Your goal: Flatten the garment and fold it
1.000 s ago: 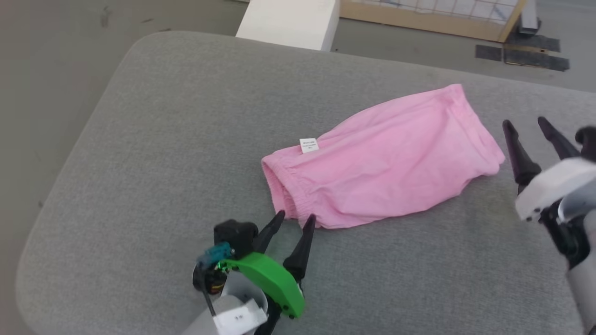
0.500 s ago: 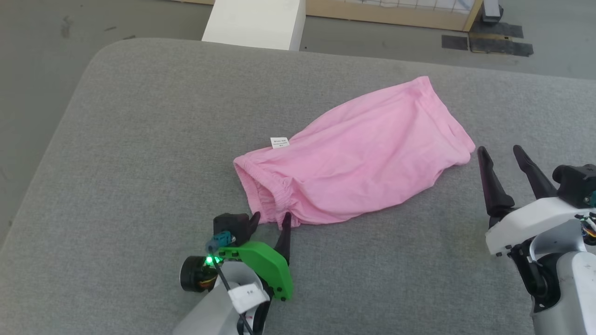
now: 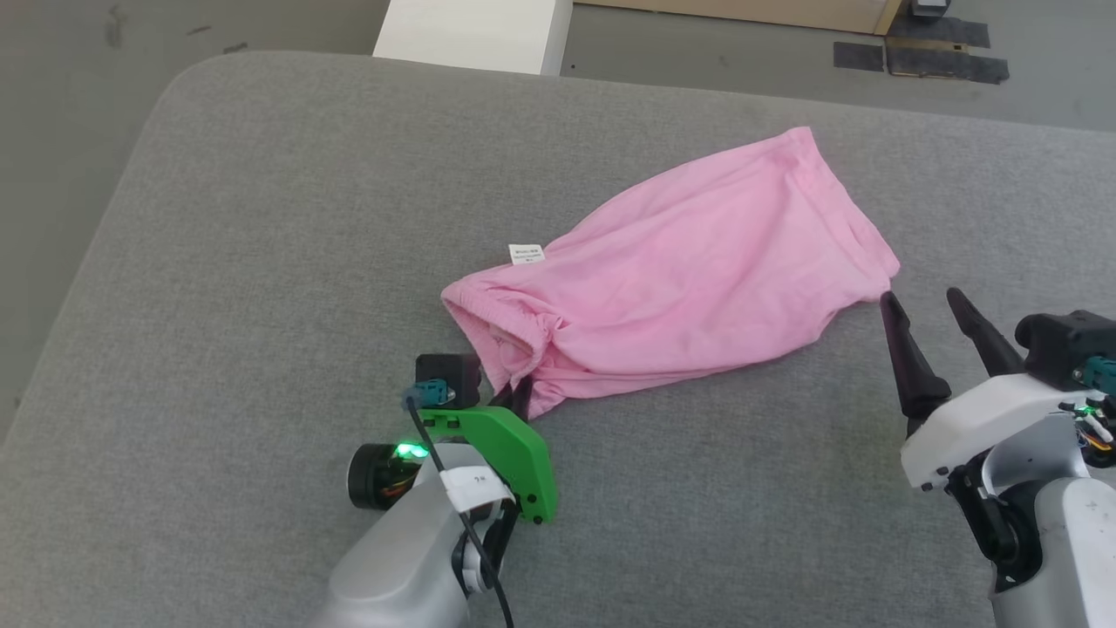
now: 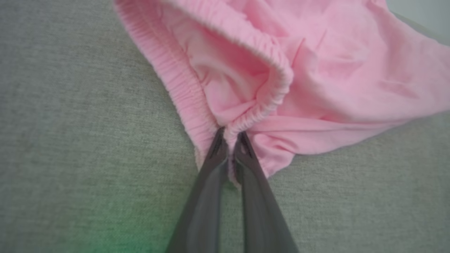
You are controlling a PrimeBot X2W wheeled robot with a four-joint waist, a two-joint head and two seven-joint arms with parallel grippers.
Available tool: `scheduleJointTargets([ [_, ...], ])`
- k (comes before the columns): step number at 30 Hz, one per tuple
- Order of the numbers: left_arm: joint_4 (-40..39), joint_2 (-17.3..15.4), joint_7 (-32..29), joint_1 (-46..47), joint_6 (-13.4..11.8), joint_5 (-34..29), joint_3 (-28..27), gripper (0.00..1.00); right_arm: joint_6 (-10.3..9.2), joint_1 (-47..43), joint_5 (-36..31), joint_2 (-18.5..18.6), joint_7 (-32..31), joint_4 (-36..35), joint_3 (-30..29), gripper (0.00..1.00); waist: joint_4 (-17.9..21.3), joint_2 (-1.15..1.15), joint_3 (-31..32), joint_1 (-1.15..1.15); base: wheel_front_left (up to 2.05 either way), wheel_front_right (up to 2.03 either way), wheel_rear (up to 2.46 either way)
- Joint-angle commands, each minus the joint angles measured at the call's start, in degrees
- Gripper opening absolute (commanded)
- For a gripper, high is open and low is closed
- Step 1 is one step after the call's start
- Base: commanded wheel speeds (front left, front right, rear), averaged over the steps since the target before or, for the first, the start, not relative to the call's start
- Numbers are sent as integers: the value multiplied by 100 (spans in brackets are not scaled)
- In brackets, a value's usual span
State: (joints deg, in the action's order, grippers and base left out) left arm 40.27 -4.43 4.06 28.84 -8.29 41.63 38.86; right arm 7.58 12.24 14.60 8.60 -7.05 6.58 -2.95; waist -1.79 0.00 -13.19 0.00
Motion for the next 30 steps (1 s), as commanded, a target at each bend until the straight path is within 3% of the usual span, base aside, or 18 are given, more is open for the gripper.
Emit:
scheduleJointTargets([
  [1, 205, 86, -202, -250, 63, 73, 154, 0, -9, 0, -54, 24, -37, 68, -16, 100, -40, 0, -9, 0, 0, 0, 0],
  [7, 120, 111, 21, -146, 143, 93, 187, 0, -9, 547, -195, -17, -183, 676, -76, 100, -157, 0, -116, 0, 0, 0, 0],
  [13, 34, 129, 136, 31, 205, 92, 260, 0, -9, 1441, -653, -62, -277, 1876, -535, 100, -368, 0, -328, 0, 0, 0, 0],
  [20, -59, 144, 239, 175, 231, 116, 371, 0, -9, 2283, -1540, -145, -1004, 3050, -1239, 100, -588, 0, -508, 0, 0, 0, 0],
  [25, -88, 149, 315, 200, 217, 162, 412, 0, -9, 2471, -1998, -229, -1935, 3480, -1283, 100, -626, 0, -526, 0, 0, 0, 0],
  [26, -91, 149, 334, 203, 213, 172, 415, 0, -9, 2479, -2054, -230, -2061, 3484, -1242, 56, -623, 0, -524, 0, 0, 0, 0],
  [27, -93, 149, 351, 207, 211, 180, 416, 0, -9, 2480, -2074, -234, -2122, 3467, -1223, 31, -617, 0, -520, 0, 0, 0, 0],
  [28, -95, 150, 382, 215, 206, 181, 417, 0, -9, 2474, -2079, -240, -2162, 3430, -1199, 0, -604, 0, -509, 0, 0, 0, 0],
  [30, -82, 149, 425, 221, 199, 182, 417, 0, -9, 2442, -2069, -241, -2131, 3324, -1144, 0, -564, 0, -475, 0, 0, 0, 0],
])
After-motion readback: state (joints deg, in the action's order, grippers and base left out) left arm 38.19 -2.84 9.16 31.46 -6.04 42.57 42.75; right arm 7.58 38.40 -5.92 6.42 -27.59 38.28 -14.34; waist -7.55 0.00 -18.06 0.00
